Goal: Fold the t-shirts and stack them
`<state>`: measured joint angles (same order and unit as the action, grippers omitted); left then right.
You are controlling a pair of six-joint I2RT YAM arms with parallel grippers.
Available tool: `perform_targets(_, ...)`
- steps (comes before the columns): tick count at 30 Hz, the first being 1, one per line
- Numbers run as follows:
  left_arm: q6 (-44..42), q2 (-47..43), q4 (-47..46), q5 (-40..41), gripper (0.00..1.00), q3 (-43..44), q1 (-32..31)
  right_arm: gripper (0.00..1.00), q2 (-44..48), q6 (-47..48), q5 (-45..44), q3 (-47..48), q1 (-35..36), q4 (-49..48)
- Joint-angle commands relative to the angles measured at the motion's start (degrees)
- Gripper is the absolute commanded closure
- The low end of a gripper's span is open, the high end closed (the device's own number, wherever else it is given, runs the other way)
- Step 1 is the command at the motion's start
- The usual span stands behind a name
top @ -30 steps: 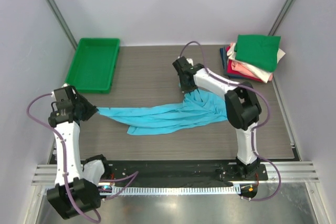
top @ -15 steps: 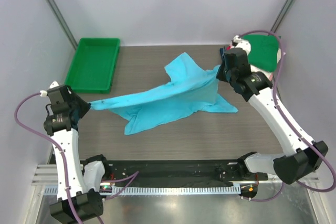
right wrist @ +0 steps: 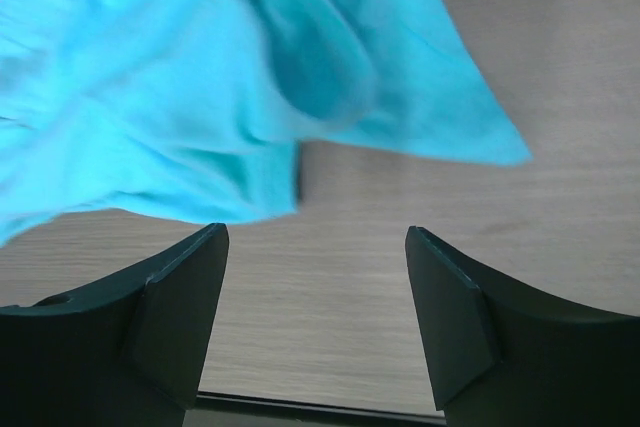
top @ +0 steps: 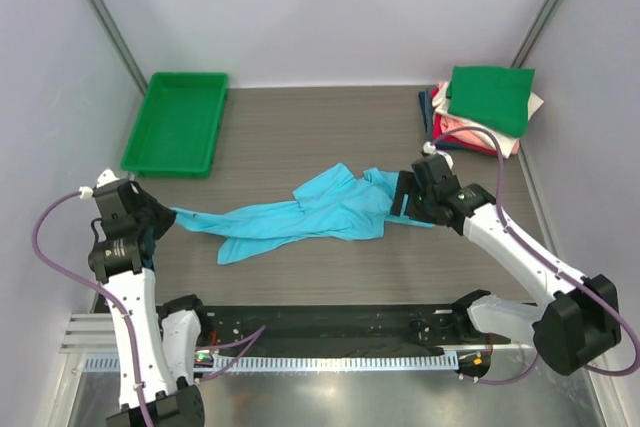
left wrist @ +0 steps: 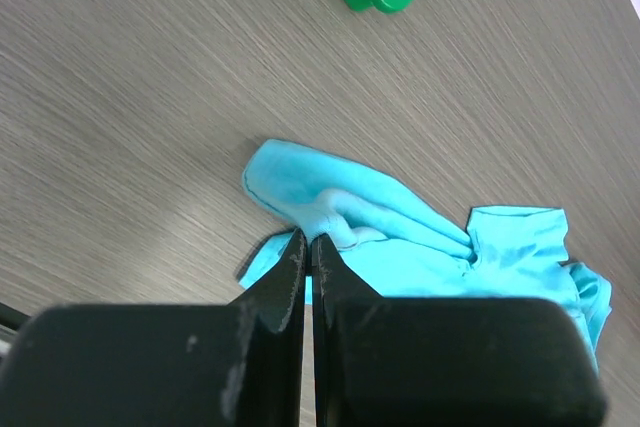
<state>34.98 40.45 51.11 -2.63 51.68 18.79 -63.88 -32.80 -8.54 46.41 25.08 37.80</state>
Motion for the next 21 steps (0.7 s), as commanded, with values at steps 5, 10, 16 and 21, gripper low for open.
perform_targets(5,-1.4,1.5,-3.2,-2.6,1.00,-1.1,0.3,0.23,-19.6,3.6,2.3,22.9,5.0,-7.4)
perform_targets(10,-1.3,1.3,-3.8,-2.8,1.00,-1.3,0.2,0.24,-37.7,10.2,1.2,35.7,5.5,-8.8)
perform_targets(16,-1.3,2.2,-4.0,-3.5,1.00,-1.3,0.3,0.30,-55.3,15.2,1.1,49.3,5.5,-8.5)
perform_targets(21,-1.2,2.4,-4.1,-3.5,1.00,-1.5,0.2,0.32,-61.4,16.6,0.0,54.4,5.5,-7.8)
